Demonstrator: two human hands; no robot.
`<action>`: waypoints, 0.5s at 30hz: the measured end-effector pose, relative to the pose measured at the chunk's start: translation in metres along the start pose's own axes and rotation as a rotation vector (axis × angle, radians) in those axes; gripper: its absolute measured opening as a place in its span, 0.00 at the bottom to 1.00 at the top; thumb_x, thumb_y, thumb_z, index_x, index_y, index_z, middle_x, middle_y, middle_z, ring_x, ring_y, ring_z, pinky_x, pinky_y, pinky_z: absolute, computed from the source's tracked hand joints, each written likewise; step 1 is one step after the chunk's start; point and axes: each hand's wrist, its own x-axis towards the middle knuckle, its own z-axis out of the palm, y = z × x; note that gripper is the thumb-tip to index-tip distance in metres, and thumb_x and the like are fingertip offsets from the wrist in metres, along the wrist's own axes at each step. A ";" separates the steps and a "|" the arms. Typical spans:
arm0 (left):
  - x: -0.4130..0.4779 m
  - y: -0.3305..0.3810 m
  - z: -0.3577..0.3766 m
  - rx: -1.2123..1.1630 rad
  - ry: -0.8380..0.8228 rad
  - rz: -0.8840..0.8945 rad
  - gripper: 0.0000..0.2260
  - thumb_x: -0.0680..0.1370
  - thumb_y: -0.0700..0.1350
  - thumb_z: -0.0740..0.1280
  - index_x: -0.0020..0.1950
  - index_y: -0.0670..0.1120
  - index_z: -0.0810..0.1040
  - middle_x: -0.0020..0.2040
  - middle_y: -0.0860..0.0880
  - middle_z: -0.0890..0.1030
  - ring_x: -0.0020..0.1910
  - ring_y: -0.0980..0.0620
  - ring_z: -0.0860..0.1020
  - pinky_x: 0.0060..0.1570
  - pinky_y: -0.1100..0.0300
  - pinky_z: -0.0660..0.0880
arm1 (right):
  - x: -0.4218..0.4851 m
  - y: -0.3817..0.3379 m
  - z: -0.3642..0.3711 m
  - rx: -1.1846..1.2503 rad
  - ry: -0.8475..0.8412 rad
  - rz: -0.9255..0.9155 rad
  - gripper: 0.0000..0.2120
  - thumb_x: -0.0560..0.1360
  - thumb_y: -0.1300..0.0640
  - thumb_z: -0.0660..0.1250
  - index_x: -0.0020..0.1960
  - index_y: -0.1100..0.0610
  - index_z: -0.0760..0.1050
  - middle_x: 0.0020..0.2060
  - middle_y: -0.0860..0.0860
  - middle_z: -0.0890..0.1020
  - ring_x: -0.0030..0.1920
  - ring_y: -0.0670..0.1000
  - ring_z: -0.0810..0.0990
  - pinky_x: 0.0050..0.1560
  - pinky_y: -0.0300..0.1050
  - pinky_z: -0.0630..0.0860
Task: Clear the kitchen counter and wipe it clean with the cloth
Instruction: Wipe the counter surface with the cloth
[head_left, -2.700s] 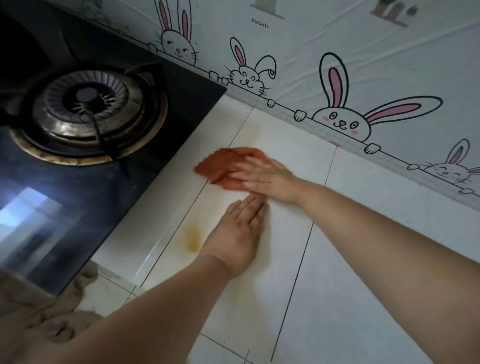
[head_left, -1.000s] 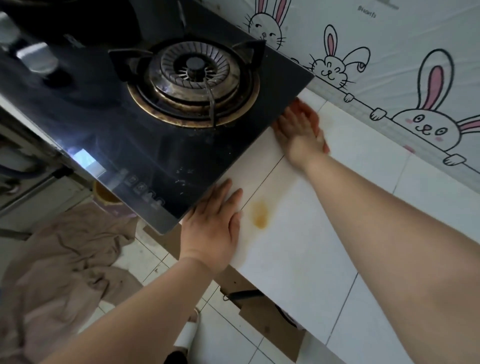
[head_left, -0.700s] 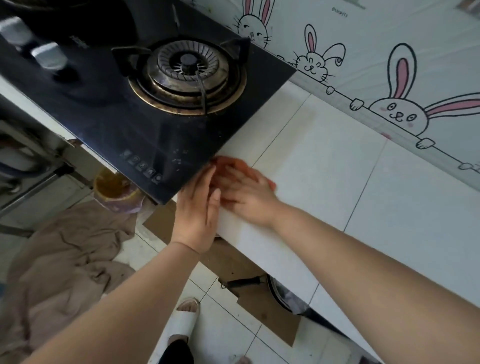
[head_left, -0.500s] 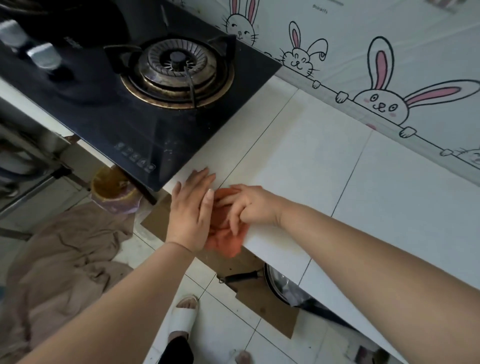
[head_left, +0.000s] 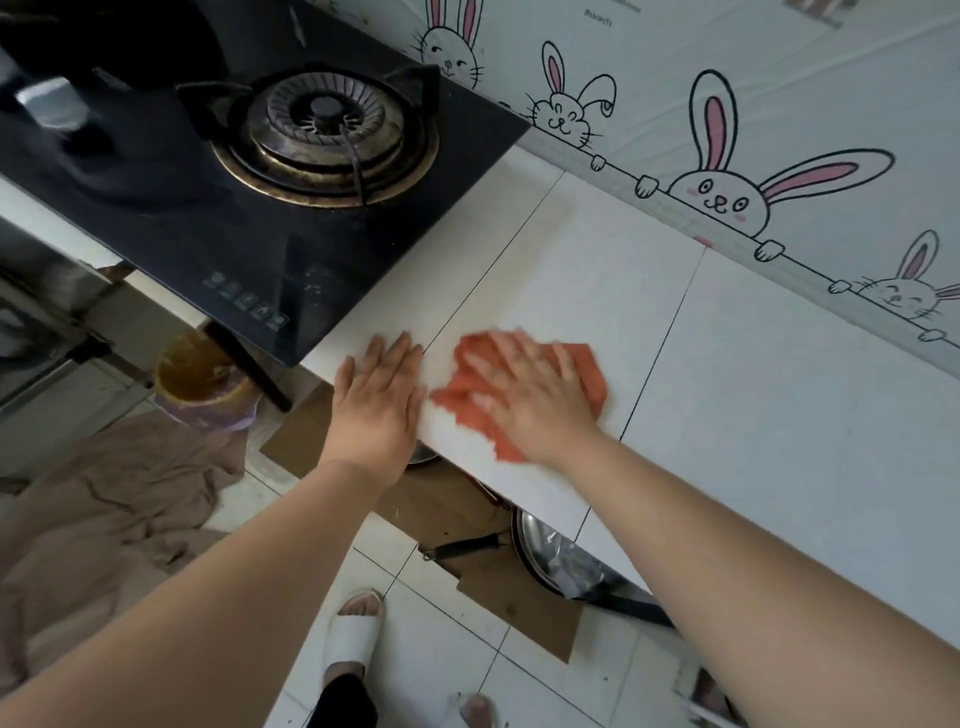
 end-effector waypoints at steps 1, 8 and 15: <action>0.000 0.000 0.000 0.028 -0.006 0.014 0.22 0.82 0.51 0.47 0.75 0.48 0.57 0.77 0.50 0.56 0.77 0.49 0.48 0.74 0.51 0.41 | 0.015 0.006 -0.005 0.022 0.015 0.095 0.24 0.80 0.38 0.44 0.75 0.37 0.46 0.78 0.44 0.43 0.77 0.48 0.40 0.74 0.59 0.40; 0.001 -0.002 0.004 0.042 0.002 0.015 0.23 0.81 0.50 0.48 0.76 0.47 0.57 0.77 0.49 0.57 0.77 0.48 0.50 0.74 0.49 0.44 | 0.035 -0.054 0.001 0.066 0.024 0.208 0.25 0.80 0.41 0.43 0.76 0.40 0.45 0.78 0.45 0.44 0.77 0.52 0.39 0.72 0.63 0.38; 0.001 0.001 -0.002 -0.030 0.007 0.004 0.21 0.81 0.41 0.52 0.75 0.46 0.59 0.76 0.48 0.59 0.77 0.47 0.51 0.74 0.49 0.45 | -0.047 -0.006 0.012 0.047 0.022 0.071 0.23 0.80 0.39 0.42 0.75 0.35 0.45 0.77 0.39 0.45 0.77 0.45 0.41 0.74 0.56 0.38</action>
